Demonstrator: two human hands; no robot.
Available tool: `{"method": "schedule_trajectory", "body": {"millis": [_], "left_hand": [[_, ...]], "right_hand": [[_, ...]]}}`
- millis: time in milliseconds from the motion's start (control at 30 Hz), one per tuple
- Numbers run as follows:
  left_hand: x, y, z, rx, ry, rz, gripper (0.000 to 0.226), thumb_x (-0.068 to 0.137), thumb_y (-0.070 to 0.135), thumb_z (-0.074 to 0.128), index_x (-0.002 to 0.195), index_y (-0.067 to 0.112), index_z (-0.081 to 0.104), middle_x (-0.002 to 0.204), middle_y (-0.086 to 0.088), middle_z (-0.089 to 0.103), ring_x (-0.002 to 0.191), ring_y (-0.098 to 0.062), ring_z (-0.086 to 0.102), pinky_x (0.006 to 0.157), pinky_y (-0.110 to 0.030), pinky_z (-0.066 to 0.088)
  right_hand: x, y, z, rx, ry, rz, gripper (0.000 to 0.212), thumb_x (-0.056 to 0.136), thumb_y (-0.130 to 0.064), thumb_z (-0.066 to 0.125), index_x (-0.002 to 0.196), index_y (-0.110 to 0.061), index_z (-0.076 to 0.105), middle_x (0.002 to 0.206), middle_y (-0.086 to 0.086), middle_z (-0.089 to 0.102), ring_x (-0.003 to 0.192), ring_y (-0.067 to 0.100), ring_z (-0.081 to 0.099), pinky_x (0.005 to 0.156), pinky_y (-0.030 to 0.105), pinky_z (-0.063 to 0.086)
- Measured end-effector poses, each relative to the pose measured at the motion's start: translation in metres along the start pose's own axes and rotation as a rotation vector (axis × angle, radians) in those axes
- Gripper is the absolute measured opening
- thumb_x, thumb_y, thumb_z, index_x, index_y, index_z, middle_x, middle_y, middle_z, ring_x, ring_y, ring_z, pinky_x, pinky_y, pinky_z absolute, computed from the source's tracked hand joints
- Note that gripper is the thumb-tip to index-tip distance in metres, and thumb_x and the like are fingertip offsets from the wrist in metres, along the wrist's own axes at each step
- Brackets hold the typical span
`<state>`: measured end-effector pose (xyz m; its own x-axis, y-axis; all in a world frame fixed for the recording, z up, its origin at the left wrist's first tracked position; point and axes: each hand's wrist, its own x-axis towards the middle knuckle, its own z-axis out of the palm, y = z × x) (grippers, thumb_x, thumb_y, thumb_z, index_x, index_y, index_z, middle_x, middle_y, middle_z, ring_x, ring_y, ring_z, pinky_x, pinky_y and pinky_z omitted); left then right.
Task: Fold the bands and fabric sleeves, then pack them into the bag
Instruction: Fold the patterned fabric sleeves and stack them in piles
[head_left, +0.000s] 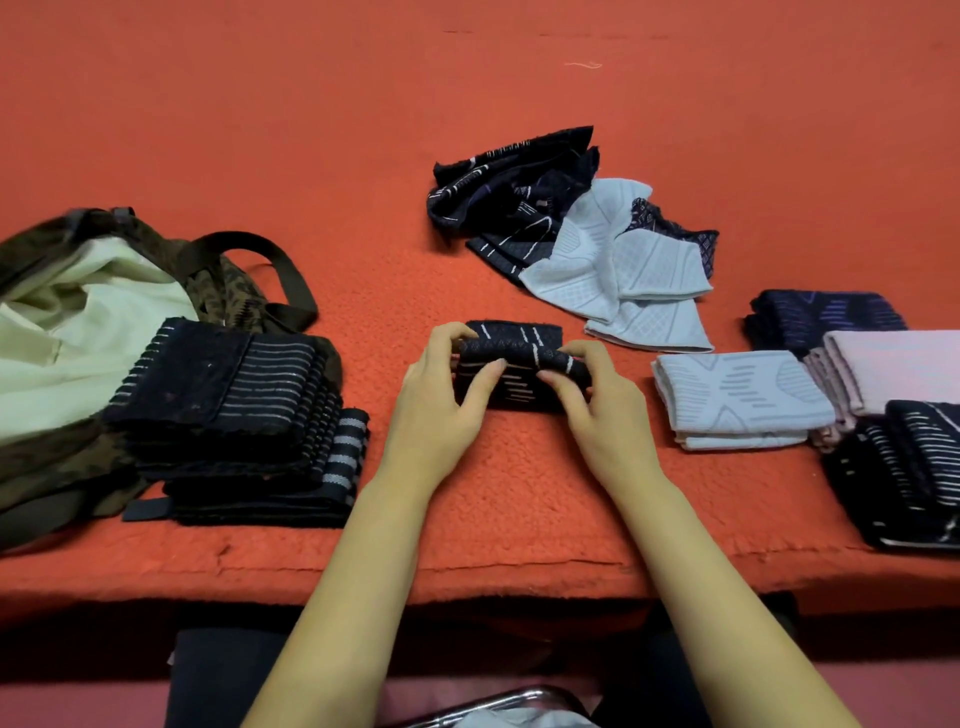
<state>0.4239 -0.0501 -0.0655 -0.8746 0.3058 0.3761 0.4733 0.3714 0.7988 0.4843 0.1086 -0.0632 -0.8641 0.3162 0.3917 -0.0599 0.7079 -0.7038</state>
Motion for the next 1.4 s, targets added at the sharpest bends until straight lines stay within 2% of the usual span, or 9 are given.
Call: {"method": "schedule_trajectory", "body": {"millis": [133, 233, 400, 600, 733, 800, 933, 1167, 1400], "left_hand": [[0.001, -0.003, 0.001, 0.094, -0.101, 0.005, 0.058, 0.087, 0.029, 0.052, 0.141, 0.029, 0.028, 0.131, 0.002, 0.053, 0.117, -0.023, 0.053, 0.106, -0.044, 0.035], [0.004, -0.004, 0.005, 0.148, -0.122, -0.027, 0.071, 0.092, 0.022, 0.052, 0.151, 0.019, 0.012, 0.150, 0.001, 0.033, 0.131, -0.008, 0.033, 0.108, -0.034, 0.024], [0.006, -0.006, 0.009, 0.096, -0.063, -0.046, 0.065, 0.091, 0.019, 0.056, 0.143, 0.034, 0.020, 0.137, -0.001, 0.044, 0.119, -0.018, 0.049, 0.102, -0.047, 0.038], [0.013, -0.002, 0.017, 0.133, 0.023, -0.109, 0.054, 0.092, 0.018, 0.055, 0.140, 0.030, 0.033, 0.114, -0.003, 0.045, 0.102, -0.022, 0.054, 0.097, -0.046, 0.042], [0.015, -0.004, 0.020, 0.236, -0.014, -0.110, 0.043, 0.096, 0.024, 0.049, 0.138, 0.027, 0.045, 0.109, -0.002, 0.042, 0.098, -0.021, 0.052, 0.098, -0.048, 0.040], [0.015, -0.007, 0.021, 0.279, -0.034, -0.119, 0.043, 0.095, 0.027, 0.049, 0.139, 0.026, 0.046, 0.114, -0.005, 0.043, 0.103, -0.024, 0.051, 0.100, -0.045, 0.037], [0.013, -0.009, 0.022, 0.384, -0.009, -0.087, 0.047, 0.093, 0.034, 0.052, 0.138, 0.026, 0.047, 0.118, -0.007, 0.043, 0.109, -0.024, 0.043, 0.099, -0.038, 0.033], [0.013, -0.008, 0.024, 0.505, 0.015, -0.160, 0.046, 0.094, 0.044, 0.046, 0.138, 0.033, 0.045, 0.113, -0.006, 0.042, 0.104, -0.024, 0.037, 0.095, -0.035, 0.031], [0.019, -0.010, 0.022, 0.534, -0.075, -0.195, 0.047, 0.096, 0.048, 0.040, 0.141, 0.036, 0.040, 0.113, -0.004, 0.048, 0.108, -0.024, 0.041, 0.096, -0.037, 0.029]], "right_hand": [[0.010, -0.003, 0.004, -0.014, 0.046, 0.091, 0.030, 0.090, -0.033, 0.061, 0.114, -0.017, 0.052, 0.094, 0.001, 0.068, 0.089, 0.031, 0.064, 0.077, 0.036, 0.044], [0.019, -0.004, 0.011, -0.046, 0.079, 0.149, 0.032, 0.092, -0.038, 0.057, 0.113, -0.017, 0.046, 0.092, 0.005, 0.067, 0.088, 0.035, 0.062, 0.077, 0.039, 0.043], [0.016, -0.006, 0.012, 0.050, 0.130, 0.148, 0.038, 0.091, -0.031, 0.061, 0.118, -0.017, 0.037, 0.078, -0.009, 0.061, 0.082, 0.029, 0.064, 0.074, 0.039, 0.046], [0.013, 0.000, 0.014, 0.131, 0.053, 0.107, 0.055, 0.087, -0.009, 0.058, 0.131, -0.014, 0.026, 0.099, -0.007, 0.056, 0.088, 0.012, 0.059, 0.083, 0.035, 0.048], [0.017, 0.007, 0.018, 0.060, 0.006, 0.059, 0.042, 0.091, -0.011, 0.055, 0.131, -0.017, 0.043, 0.118, 0.002, 0.055, 0.106, 0.014, 0.053, 0.093, 0.025, 0.040], [0.018, 0.008, 0.020, -0.016, -0.024, 0.055, 0.040, 0.094, -0.013, 0.052, 0.133, -0.017, 0.049, 0.116, 0.005, 0.053, 0.108, 0.015, 0.049, 0.093, 0.021, 0.035], [0.019, 0.010, 0.022, -0.157, 0.016, 0.079, 0.040, 0.093, -0.025, 0.052, 0.133, -0.021, 0.053, 0.106, 0.006, 0.047, 0.106, 0.023, 0.046, 0.096, 0.039, 0.038], [0.021, 0.009, 0.021, -0.379, -0.067, 0.172, 0.042, 0.098, -0.042, 0.041, 0.139, -0.036, 0.043, 0.108, 0.004, 0.043, 0.107, 0.023, 0.038, 0.092, 0.038, 0.027], [0.025, 0.011, 0.017, -0.392, -0.178, 0.187, 0.046, 0.099, -0.043, 0.035, 0.144, -0.033, 0.034, 0.112, 0.010, 0.054, 0.110, 0.028, 0.043, 0.093, 0.040, 0.028]]}}
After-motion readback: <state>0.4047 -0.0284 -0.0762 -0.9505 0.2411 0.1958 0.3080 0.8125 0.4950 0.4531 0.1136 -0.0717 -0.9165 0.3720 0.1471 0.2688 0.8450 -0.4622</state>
